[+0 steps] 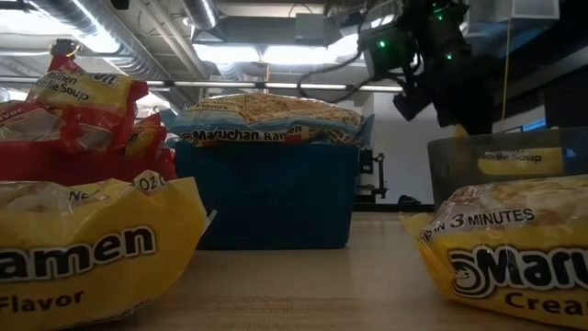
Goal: Sort Maruchan noodles
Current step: Put the yellow noodle pack into the black bin
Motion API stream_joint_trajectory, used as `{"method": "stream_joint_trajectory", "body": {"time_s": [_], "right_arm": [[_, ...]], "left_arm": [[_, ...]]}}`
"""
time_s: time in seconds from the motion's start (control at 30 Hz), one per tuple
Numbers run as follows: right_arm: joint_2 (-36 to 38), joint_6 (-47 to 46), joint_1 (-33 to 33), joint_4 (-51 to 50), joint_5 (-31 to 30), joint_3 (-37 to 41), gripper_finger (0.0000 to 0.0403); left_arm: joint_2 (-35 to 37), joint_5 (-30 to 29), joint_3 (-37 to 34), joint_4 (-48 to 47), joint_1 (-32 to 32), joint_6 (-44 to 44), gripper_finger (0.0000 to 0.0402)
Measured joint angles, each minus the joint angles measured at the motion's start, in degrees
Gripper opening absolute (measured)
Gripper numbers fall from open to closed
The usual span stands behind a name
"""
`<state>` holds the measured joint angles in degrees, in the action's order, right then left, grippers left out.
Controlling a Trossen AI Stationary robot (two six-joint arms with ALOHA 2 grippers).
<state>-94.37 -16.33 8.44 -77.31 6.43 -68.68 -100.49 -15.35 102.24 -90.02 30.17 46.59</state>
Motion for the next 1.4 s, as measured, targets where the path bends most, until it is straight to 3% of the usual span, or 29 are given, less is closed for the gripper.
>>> {"method": "stream_joint_trajectory", "body": {"time_s": [0.5,0.83,1.03,1.27,1.4], "right_arm": [[0.04,0.88,-0.15,0.94,-6.03,1.24,0.0039],[-0.02,1.61,-0.15,-0.69,-6.57,0.97,0.0112],[-0.02,1.63,-0.17,-5.29,-6.72,-3.03,0.0139],[-0.02,1.38,-0.17,-6.61,-7.20,-8.48,0.0136],[-0.02,1.90,-0.17,-6.71,-3.89,-12.51,0.0135]], "left_arm": [[0.00,0.00,0.00,0.02,-0.02,-0.04,0.0080],[0.00,0.00,0.00,0.02,-0.02,-0.04,0.0080],[0.00,-0.15,0.00,0.02,-0.03,-0.13,0.0080],[0.00,-1.65,0.00,0.04,-0.02,-0.07,0.0080],[0.00,-3.16,0.00,0.04,-0.04,-0.17,0.0080]]}}
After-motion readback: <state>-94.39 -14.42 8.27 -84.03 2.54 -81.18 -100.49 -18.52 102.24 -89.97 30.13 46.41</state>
